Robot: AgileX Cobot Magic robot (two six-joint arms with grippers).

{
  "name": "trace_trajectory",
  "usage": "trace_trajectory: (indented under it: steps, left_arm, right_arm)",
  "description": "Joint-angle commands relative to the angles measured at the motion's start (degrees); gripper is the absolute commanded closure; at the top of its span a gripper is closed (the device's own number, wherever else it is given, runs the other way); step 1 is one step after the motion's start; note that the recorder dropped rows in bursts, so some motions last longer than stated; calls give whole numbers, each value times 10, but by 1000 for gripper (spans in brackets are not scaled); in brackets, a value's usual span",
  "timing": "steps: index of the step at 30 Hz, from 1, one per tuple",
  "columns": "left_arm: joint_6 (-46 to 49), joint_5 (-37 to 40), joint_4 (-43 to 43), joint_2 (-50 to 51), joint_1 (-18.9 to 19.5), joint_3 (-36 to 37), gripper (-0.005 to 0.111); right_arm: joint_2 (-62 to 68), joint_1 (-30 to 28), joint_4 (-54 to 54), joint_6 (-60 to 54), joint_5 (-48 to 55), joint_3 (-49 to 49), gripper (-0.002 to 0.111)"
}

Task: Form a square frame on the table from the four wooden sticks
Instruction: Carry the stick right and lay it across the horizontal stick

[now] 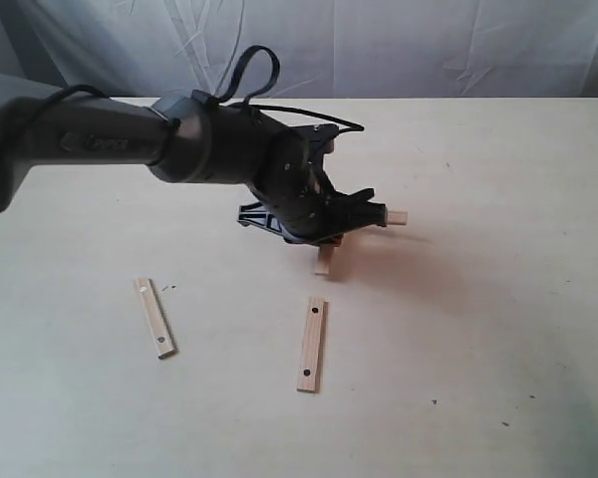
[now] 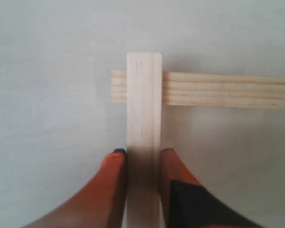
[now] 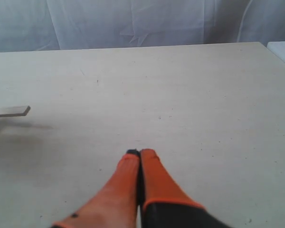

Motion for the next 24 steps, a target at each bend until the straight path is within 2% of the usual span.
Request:
trace_trajectory:
  steps: [1, 5, 13, 24]
  left_arm:
    - [-14, 15, 7, 0, 26, -4, 107]
    - [-14, 21, 21, 0, 38, -4, 107]
    - [-14, 20, 39, 0, 38, -4, 106]
    - [-14, 21, 42, 0, 38, -4, 73]
  right_arm:
    - [-3, 1, -1, 0, -6, 1, 108]
    - [-3, 1, -1, 0, -6, 1, 108]
    - [-3, 1, -1, 0, -6, 1, 108]
    - [-3, 1, -1, 0, -8, 1, 108]
